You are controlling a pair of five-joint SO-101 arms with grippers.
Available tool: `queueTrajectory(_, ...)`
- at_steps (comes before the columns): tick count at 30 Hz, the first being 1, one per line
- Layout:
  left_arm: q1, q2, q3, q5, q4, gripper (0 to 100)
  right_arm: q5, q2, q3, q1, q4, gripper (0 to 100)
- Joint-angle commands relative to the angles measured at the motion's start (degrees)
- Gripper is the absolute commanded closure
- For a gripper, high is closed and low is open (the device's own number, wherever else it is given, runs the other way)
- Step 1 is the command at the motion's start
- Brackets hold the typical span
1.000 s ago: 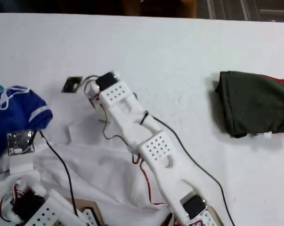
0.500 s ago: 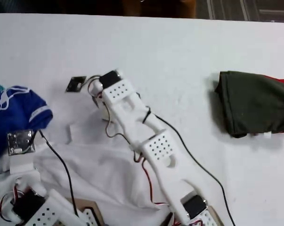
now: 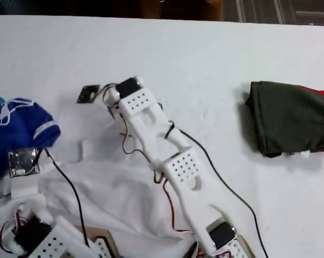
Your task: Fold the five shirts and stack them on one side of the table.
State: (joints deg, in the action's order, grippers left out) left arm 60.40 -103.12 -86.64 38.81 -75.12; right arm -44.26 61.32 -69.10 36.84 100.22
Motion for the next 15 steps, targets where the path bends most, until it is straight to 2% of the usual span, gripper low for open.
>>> queueTrajectory(1, -0.4, -1.3, 0.7, 0.3, 0.9, 97, 0.0, -12.3, -0.6, -0.2, 1.3, 98.0)
queueTrajectory(9, -0.4, -1.3, 0.7, 0.0, 2.6, 97, 4.1, -29.1, 0.2, -1.3, 1.3, 98.0)
queueTrajectory(15, -0.7, -1.3, 2.2, 0.1, 6.5, 97, 5.5, -36.0, 10.1, -2.0, 0.5, 98.0)
